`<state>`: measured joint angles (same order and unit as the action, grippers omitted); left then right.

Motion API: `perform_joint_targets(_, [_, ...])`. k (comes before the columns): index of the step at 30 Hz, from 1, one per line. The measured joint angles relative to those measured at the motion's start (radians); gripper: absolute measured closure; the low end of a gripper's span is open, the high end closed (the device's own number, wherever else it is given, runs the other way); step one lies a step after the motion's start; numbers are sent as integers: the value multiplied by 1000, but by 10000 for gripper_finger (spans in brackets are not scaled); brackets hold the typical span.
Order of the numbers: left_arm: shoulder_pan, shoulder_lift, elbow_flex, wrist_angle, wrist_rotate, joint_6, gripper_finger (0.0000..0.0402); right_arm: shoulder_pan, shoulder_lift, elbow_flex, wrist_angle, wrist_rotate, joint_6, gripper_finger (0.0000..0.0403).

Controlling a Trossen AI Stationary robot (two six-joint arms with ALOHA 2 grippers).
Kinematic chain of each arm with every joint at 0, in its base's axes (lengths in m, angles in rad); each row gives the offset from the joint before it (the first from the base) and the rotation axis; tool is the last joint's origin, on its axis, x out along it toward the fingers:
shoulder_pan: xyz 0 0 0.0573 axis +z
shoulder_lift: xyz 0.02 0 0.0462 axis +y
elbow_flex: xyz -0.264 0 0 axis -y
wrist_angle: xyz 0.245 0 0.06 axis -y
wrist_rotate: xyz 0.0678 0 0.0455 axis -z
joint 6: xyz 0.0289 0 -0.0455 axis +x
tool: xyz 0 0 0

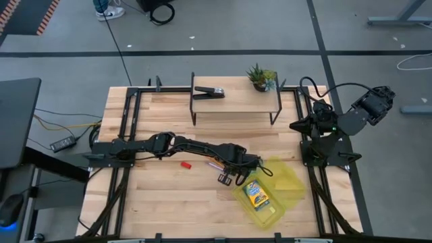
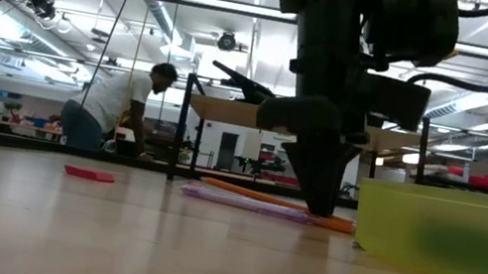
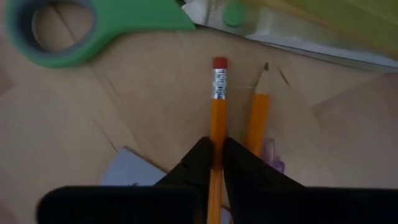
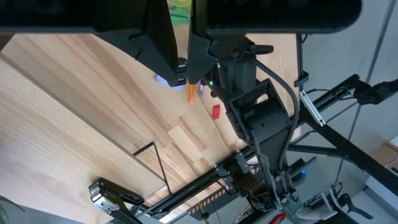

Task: Pack school essentials
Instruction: Put the left orange pencil into the yellow supply box

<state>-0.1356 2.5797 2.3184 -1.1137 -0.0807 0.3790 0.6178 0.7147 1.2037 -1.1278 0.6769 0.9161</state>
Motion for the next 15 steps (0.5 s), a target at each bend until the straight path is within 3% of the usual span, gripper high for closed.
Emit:
perform_joint_targets(4, [0, 0, 0, 0, -1, 2, 391, 0, 0, 0, 0, 0, 0, 361])
perform_joint_targets(11, [8, -5, 2, -4, 11, 12, 375, 0, 0, 0, 0, 0, 1, 361])
perform_joint_targets(15, [13, -33, -3, -26, 6, 12, 385, 0, -6, 0, -1, 11, -2, 361])
